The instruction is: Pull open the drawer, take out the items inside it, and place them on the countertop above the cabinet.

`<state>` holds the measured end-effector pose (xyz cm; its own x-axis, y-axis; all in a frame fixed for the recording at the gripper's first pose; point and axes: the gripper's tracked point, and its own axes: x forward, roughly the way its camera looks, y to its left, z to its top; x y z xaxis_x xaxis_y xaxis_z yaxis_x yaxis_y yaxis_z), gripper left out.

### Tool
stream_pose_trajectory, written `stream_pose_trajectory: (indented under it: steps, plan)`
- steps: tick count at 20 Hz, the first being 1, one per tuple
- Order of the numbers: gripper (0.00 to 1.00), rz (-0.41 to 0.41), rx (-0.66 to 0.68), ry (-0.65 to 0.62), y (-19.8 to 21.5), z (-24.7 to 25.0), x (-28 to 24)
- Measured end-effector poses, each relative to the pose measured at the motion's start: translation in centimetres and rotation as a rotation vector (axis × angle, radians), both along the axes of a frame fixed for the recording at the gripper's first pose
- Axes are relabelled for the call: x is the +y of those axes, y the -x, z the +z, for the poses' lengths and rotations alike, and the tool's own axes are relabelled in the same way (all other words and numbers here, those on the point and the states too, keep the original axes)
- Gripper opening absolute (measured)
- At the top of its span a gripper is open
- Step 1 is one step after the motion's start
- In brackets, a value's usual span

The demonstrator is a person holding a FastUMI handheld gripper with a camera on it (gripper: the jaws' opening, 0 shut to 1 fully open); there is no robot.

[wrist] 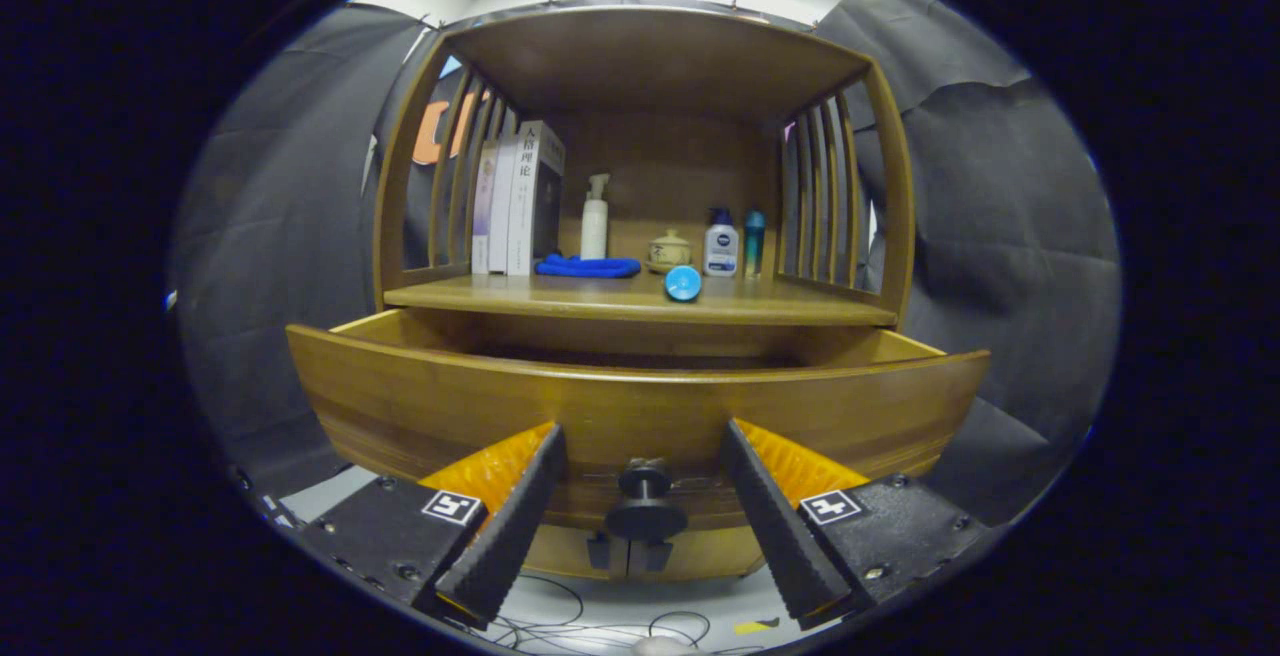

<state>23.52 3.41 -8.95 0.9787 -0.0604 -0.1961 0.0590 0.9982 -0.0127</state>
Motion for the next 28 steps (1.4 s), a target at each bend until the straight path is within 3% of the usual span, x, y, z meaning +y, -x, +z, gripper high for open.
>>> stream_pose_trajectory:
  steps: [22,28]
  plan:
    - [1.0,-0.007,-0.019,0.0,-10.8,0.2,-0.1]
    - [1.0,0.011,-0.019,0.019,-10.5,0.9,-0.5]
